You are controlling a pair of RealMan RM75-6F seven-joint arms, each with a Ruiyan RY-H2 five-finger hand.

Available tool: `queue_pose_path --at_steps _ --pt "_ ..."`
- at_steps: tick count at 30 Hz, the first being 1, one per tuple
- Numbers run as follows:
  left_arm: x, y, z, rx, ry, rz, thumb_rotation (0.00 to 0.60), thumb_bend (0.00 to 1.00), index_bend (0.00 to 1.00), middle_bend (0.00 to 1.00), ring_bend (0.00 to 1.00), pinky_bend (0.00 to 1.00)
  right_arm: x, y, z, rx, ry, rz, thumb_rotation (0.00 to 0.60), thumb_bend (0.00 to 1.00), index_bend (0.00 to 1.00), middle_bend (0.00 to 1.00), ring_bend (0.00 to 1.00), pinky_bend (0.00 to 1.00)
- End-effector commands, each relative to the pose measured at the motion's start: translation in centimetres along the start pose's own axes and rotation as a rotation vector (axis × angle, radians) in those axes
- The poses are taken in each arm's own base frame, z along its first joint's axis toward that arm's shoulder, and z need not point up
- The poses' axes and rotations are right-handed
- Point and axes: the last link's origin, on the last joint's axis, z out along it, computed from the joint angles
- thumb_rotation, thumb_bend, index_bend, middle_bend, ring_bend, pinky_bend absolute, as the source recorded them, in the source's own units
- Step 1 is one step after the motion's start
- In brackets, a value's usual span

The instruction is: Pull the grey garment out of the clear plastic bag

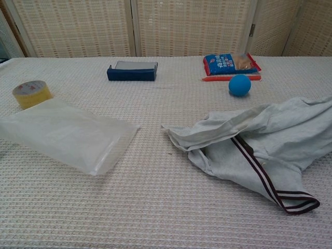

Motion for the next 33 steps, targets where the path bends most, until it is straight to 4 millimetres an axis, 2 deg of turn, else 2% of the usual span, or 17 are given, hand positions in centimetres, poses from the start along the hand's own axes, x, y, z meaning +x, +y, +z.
queue_pose_path --at_steps 1,4,6,7,8,11,13,15,18,22,24,26,33 --pt "0.0 0.4 -0.6 -0.017 -0.036 0.025 0.526 0.32 0.23 1.0 0.96 1.0 0.0 -0.4 -0.8 0.036 -0.037 -0.055 0.6 0.38 0.02 0.0 0.0 0.0" --pt "0.0 1.2 -1.3 -0.051 -0.05 0.052 0.51 0.22 0.14 0.94 0.88 1.0 0.3 -1.2 -1.7 0.073 -0.063 -0.123 0.6 0.29 0.0 0.0 0.0 0.0" --pt "0.1 1.7 -1.9 -0.075 -0.058 0.074 0.507 0.2 0.12 0.79 0.77 0.98 0.5 -2.1 -2.4 0.101 -0.07 -0.162 0.6 0.24 0.0 0.0 0.0 0.0" --pt "0.2 2.0 -2.3 -0.092 -0.057 0.099 0.507 0.19 0.12 0.69 0.69 0.93 0.6 -2.6 -3.0 0.118 -0.072 -0.181 0.6 0.22 0.0 0.0 0.0 0.0" --pt "0.2 2.2 -2.6 -0.106 -0.056 0.116 0.505 0.19 0.12 0.61 0.6 0.87 0.6 -3.0 -3.5 0.13 -0.077 -0.198 0.6 0.2 0.0 0.0 0.0 0.0" --pt "0.4 2.9 -4.0 -0.169 -0.038 0.172 0.499 0.19 0.12 0.36 0.32 0.51 0.1 -4.6 -5.3 0.177 -0.102 -0.272 0.6 0.18 0.0 0.0 0.0 0.0" --pt "0.5 3.2 -5.4 -0.226 0.003 0.219 0.502 0.2 0.14 0.29 0.22 0.35 -0.6 -5.7 -6.7 0.2 -0.126 -0.348 0.6 0.18 0.0 0.0 0.0 0.0" --pt "0.5 3.1 -6.7 -0.259 0.017 0.264 0.503 0.2 0.15 0.27 0.17 0.29 -1.4 -6.5 -7.7 0.216 -0.129 -0.411 0.6 0.18 0.0 0.0 0.0 0.0" --pt "0.8 2.6 -8.7 -0.274 0.032 0.335 0.539 0.2 0.16 0.2 0.1 0.22 -2.4 -7.6 -9.0 0.223 -0.086 -0.473 0.6 0.18 0.0 0.0 0.0 0.0" --pt "1.5 1.2 -10.5 -0.233 0.096 0.363 0.583 0.17 0.16 0.15 0.06 0.19 -3.1 -8.1 -10.4 0.226 -0.055 -0.502 0.6 0.17 0.0 0.0 0.0 0.0" --pt "1.8 1.2 -10.7 -0.225 0.082 0.357 0.583 0.08 0.15 0.14 0.05 0.19 -2.9 -8.4 -10.7 0.235 -0.044 -0.489 0.6 0.16 0.0 0.0 0.0 0.0" --pt "2.6 1.4 -10.8 -0.234 0.101 0.343 0.583 0.04 0.15 0.13 0.05 0.19 -2.7 -8.3 -10.8 0.225 -0.05 -0.474 0.6 0.16 0.0 0.0 0.0 0.0" --pt "2.9 0.8 -10.8 -0.204 0.072 0.366 0.581 0.03 0.15 0.12 0.05 0.19 -2.0 -7.8 -10.5 0.195 -0.067 -0.452 0.6 0.15 0.0 0.0 0.0 0.0"
